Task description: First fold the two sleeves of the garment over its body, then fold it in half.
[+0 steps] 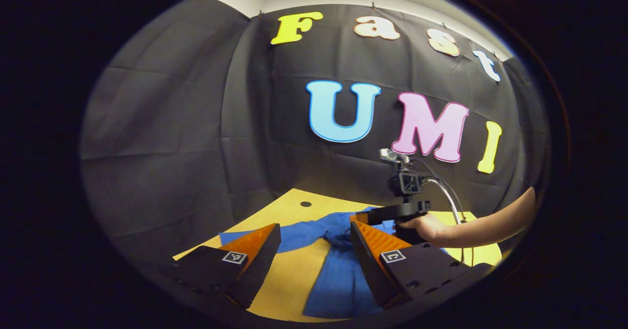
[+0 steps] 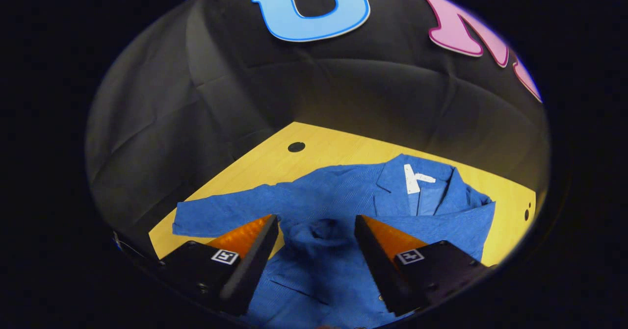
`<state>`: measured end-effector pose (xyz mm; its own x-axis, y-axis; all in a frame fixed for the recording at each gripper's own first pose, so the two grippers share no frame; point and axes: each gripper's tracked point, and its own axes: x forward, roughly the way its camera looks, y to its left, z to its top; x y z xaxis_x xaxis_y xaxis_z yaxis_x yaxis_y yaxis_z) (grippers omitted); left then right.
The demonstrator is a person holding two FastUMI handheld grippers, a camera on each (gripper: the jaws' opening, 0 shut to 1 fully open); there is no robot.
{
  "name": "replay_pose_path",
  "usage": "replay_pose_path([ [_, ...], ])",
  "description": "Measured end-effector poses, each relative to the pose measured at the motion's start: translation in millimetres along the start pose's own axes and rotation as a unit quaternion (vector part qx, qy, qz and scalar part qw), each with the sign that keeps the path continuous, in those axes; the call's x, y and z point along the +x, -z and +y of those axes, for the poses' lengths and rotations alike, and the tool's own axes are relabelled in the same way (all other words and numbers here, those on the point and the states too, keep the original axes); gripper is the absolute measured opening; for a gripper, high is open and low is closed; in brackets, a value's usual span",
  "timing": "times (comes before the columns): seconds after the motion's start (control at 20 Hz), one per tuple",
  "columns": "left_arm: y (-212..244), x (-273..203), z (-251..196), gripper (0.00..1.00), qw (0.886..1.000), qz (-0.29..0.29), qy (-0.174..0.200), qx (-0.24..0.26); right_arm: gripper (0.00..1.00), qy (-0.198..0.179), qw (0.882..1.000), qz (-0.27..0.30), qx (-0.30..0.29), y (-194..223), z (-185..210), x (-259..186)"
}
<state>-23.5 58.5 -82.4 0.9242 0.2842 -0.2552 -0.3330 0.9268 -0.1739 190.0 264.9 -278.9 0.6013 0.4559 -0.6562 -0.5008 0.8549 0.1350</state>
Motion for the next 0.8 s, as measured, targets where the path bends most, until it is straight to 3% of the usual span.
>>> replay_pose_path([
  [0.05,2.4,1.9,9.7,0.81,1.000,0.000,-0.009,-0.003,0.97,0.009,1.000,-0.014,-0.003,-7.4,-4.7,-11.3],
  [0.3,28.4,31.8,59.1,0.81,0.999,0.020,-0.033,-0.014,0.96,0.056,0.995,-0.083,0.006,-30.7,-50.8,-90.0],
  [0.45,58.8,71.6,94.3,0.81,0.997,0.051,-0.057,0.015,0.97,0.100,0.983,-0.153,-0.025,-40.7,-78.8,-151.9],
  [0.55,73.9,98.5,118.1,0.82,0.994,0.075,-0.077,0.012,0.96,0.139,0.975,-0.169,-0.045,-29.2,-95.4,-194.7],
  [0.7,105.5,130.1,167.3,0.84,0.977,0.157,-0.141,0.018,0.97,0.188,0.965,-0.179,-0.043,-7.8,-116.9,-252.4],
  [0.8,128.4,159.6,193.7,0.84,0.968,0.193,-0.162,0.002,0.97,0.227,0.957,-0.178,-0.042,9.5,-134.9,-296.3],
])
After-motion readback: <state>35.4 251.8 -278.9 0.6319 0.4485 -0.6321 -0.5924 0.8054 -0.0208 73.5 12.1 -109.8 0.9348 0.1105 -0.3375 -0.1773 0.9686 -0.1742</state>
